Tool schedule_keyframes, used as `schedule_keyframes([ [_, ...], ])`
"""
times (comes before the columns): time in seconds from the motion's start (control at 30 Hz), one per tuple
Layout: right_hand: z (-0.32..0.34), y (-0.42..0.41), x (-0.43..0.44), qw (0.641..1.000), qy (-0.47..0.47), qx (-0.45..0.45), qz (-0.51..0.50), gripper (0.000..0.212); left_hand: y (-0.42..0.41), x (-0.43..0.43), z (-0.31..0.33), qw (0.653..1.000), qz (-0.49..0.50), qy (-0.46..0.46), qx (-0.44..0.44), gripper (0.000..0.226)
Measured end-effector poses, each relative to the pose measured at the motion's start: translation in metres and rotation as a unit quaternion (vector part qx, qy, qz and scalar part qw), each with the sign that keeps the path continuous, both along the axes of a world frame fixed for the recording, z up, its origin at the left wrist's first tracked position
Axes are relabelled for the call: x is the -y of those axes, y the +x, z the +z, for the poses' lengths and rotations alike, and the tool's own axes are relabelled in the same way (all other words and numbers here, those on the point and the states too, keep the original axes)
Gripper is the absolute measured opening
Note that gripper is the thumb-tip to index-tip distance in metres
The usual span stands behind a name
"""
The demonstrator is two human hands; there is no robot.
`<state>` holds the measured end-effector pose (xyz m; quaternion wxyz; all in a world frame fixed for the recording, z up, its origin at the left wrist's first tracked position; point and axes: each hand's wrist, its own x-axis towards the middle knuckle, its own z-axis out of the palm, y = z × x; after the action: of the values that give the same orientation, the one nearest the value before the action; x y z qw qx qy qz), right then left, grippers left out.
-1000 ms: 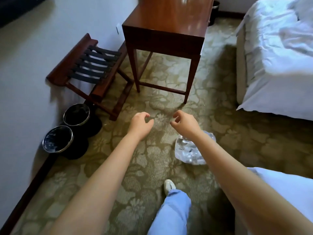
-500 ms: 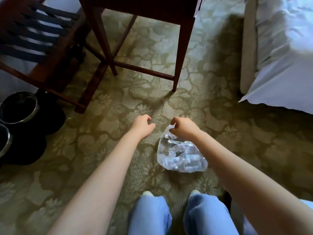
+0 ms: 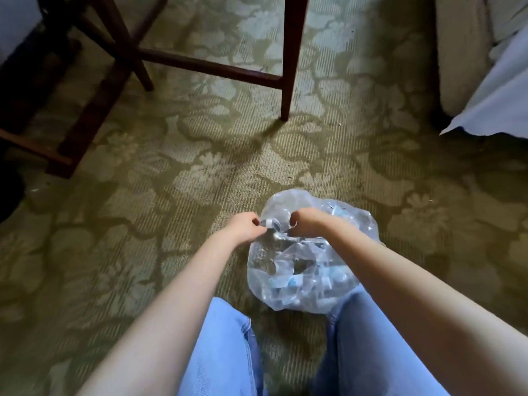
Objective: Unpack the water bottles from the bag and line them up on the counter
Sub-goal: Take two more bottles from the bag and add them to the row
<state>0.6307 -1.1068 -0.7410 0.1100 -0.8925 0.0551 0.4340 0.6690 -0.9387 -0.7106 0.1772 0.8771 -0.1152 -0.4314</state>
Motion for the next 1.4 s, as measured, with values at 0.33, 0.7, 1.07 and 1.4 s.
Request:
schedule_keyframes([
  [0.33,-0.097,0.013,0.032,0.993,0.032,0.012,-0.110,0.092,0.019,-0.013,-0.076,0.999,0.037,-0.016,0.029,0.044],
  [0.7,-0.155,0.019,-0.010,0.991,-0.086,0.095,0.028,0.057,0.018,-0.019,-0.081,0.998,0.036,-0.022,0.054,0.043],
  [1.07,-0.130,0.013,-0.018,0.969,-0.028,0.144,0.200,0.078,0.029,-0.035,-0.073,0.994,0.072,-0.049,0.071,0.041],
  [1.4,-0.058,-0.005,0.000,0.907,0.316,0.240,-0.144,0.044,0.045,-0.041,-0.064,0.988,0.067,-0.125,0.057,0.042],
])
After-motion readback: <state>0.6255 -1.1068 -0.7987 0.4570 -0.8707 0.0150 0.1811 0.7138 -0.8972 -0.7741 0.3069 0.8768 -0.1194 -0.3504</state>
